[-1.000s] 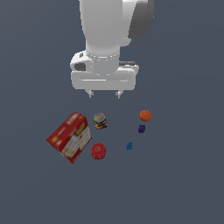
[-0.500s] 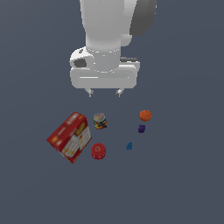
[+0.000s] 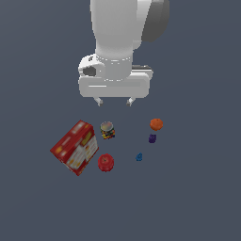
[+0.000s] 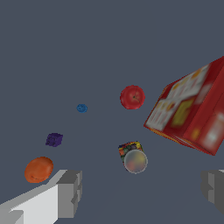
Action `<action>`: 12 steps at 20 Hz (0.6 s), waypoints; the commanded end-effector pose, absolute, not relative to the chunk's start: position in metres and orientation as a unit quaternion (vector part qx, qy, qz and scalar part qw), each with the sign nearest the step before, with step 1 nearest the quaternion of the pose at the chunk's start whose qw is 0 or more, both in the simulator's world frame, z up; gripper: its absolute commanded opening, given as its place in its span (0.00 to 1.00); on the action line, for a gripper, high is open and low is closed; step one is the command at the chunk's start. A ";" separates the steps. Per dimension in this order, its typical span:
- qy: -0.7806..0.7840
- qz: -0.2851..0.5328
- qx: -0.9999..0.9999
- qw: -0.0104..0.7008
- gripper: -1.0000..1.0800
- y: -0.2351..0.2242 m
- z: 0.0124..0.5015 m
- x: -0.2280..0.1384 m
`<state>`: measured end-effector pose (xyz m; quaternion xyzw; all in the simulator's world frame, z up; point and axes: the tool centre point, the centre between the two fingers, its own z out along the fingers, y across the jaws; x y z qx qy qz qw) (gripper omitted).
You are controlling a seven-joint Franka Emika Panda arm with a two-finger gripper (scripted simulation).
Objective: Pick up a designated object from a clutter of objects.
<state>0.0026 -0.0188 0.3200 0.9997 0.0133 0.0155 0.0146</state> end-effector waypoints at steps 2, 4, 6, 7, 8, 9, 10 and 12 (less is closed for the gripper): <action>0.007 0.015 1.000 0.015 0.96 -0.008 0.306 0.006; 0.001 0.014 1.000 0.015 0.96 0.000 0.295 0.008; -0.006 0.014 1.000 0.015 0.96 0.010 0.282 0.010; -0.010 0.013 1.000 0.015 0.96 0.016 0.274 0.011; -0.014 0.013 1.000 0.015 0.96 0.022 0.266 0.012; -0.018 0.013 1.000 0.015 0.96 0.029 0.258 0.012; -0.022 0.013 1.000 0.015 0.96 0.036 0.249 0.013; -0.032 0.012 0.999 0.014 0.96 0.051 0.230 0.013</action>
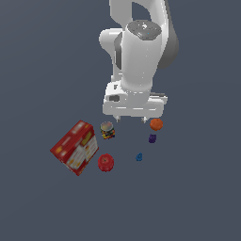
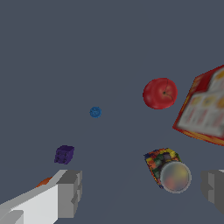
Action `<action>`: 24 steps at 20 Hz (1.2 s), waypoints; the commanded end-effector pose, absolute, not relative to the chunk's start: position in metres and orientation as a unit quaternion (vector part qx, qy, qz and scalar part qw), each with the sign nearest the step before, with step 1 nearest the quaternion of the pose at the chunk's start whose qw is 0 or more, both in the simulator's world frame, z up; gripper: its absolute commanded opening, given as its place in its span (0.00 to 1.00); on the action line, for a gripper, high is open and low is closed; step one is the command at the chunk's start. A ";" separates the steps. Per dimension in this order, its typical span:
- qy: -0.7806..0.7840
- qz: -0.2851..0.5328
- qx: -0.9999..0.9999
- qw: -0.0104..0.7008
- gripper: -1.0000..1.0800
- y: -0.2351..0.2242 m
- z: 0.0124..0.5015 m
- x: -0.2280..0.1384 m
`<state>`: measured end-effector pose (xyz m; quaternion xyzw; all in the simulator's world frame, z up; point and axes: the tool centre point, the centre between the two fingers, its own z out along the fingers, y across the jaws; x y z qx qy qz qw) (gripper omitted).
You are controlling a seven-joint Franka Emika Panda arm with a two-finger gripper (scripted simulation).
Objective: Pick up a designated object from a clutter of objects.
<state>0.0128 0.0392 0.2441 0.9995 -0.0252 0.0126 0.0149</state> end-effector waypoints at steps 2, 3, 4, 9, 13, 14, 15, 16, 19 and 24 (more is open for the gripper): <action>-0.042 0.011 0.999 0.014 0.96 0.066 0.210 0.011; -0.047 0.011 0.999 0.013 0.96 0.074 0.200 0.010; -0.052 0.010 0.999 0.012 0.96 0.082 0.190 0.009; -0.077 0.007 0.997 0.009 0.96 0.120 0.142 -0.003; -0.092 0.005 0.996 0.005 0.96 0.144 0.113 -0.015; -0.096 0.004 0.995 0.005 0.96 0.148 0.106 -0.017; -0.099 0.004 0.995 0.004 0.96 0.153 0.101 -0.020; -0.101 0.003 0.995 0.003 0.96 0.157 0.096 -0.023; -0.108 0.002 0.994 0.002 0.96 0.166 0.084 -0.029; -0.114 0.000 0.993 0.000 0.96 0.175 0.073 -0.035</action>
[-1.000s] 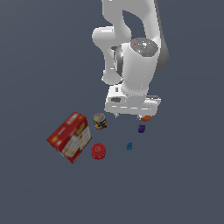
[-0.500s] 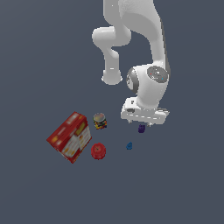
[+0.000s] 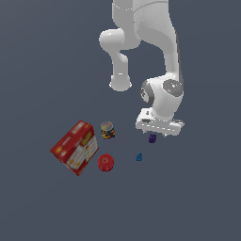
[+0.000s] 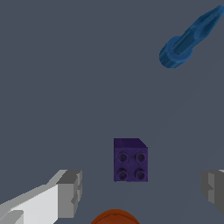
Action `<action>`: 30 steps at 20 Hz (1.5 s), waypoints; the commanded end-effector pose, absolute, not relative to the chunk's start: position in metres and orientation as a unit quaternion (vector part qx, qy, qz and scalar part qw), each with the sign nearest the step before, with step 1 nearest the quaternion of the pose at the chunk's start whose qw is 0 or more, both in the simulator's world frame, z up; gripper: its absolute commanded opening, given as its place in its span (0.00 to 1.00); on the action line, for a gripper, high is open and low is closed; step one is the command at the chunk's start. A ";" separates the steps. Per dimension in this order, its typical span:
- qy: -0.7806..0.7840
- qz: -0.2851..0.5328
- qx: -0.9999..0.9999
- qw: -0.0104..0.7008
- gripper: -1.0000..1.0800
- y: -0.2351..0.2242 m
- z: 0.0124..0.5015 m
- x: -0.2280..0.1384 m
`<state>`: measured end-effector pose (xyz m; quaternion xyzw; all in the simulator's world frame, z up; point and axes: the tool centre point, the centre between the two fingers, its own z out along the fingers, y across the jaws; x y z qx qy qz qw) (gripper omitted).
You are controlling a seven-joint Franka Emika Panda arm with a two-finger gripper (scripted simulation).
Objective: Pick up a designated object from a clutter of objects.
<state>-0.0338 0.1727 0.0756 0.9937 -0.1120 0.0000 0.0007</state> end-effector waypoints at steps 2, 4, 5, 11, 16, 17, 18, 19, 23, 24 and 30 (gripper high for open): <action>-0.115 0.000 0.993 0.000 0.96 0.175 0.072 -0.036; -0.113 0.000 0.994 0.000 0.96 0.175 0.073 -0.035; -0.113 0.000 0.994 0.000 0.96 0.175 0.072 -0.035; -0.114 0.000 0.994 0.000 0.96 0.175 0.054 -0.036; -0.114 0.000 0.993 0.000 0.96 0.175 0.031 -0.037; -0.114 0.000 0.993 0.000 0.96 0.175 0.028 -0.037; -0.114 0.000 0.993 0.000 0.96 0.175 0.026 -0.036; -0.115 0.000 0.993 0.000 0.96 0.175 0.024 -0.036; -0.115 0.000 0.993 0.000 0.00 0.175 0.022 -0.036; -0.115 0.000 0.993 0.000 0.00 0.175 0.022 -0.036; -0.115 0.000 0.993 0.000 0.00 0.175 0.022 -0.036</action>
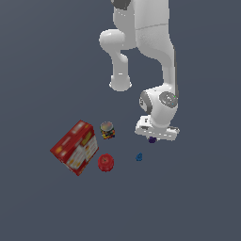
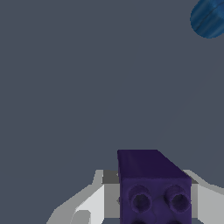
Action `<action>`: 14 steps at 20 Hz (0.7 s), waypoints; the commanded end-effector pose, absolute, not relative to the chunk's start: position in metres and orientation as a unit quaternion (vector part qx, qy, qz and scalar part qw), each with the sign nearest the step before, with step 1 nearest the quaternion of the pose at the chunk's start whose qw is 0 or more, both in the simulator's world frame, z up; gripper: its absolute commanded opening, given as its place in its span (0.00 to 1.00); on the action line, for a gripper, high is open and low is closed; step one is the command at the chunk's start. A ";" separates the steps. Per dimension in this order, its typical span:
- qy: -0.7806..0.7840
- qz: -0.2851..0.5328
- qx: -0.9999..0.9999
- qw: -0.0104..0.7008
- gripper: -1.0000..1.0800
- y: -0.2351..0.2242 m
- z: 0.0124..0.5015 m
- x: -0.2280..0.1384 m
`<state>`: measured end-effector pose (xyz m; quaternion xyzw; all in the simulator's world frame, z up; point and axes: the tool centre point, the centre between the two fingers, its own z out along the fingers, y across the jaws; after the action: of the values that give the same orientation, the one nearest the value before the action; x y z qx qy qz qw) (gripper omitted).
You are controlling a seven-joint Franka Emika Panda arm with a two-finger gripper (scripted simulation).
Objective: Pick up a designated object from a clutter of objects.
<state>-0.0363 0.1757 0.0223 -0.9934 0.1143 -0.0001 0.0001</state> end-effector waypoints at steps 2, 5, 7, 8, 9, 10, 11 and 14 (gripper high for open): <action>0.115 0.000 -0.993 0.000 0.00 0.175 0.022 -0.036; 0.114 0.000 -0.993 0.000 0.00 0.175 0.023 -0.036; 0.114 0.000 -0.993 0.000 0.00 0.173 0.026 -0.036; 0.114 0.000 -0.993 0.000 0.00 0.171 0.028 -0.036; 0.114 0.000 -0.993 0.000 0.00 0.170 0.030 -0.037; 0.114 0.000 -0.993 0.000 0.00 0.167 0.033 -0.037; 0.114 0.000 -0.993 0.000 0.00 0.165 0.036 -0.037; 0.114 0.000 -0.993 0.000 0.00 0.155 0.048 -0.037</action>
<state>-0.0375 0.1604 0.0418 -0.9935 0.1142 0.0004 -0.0001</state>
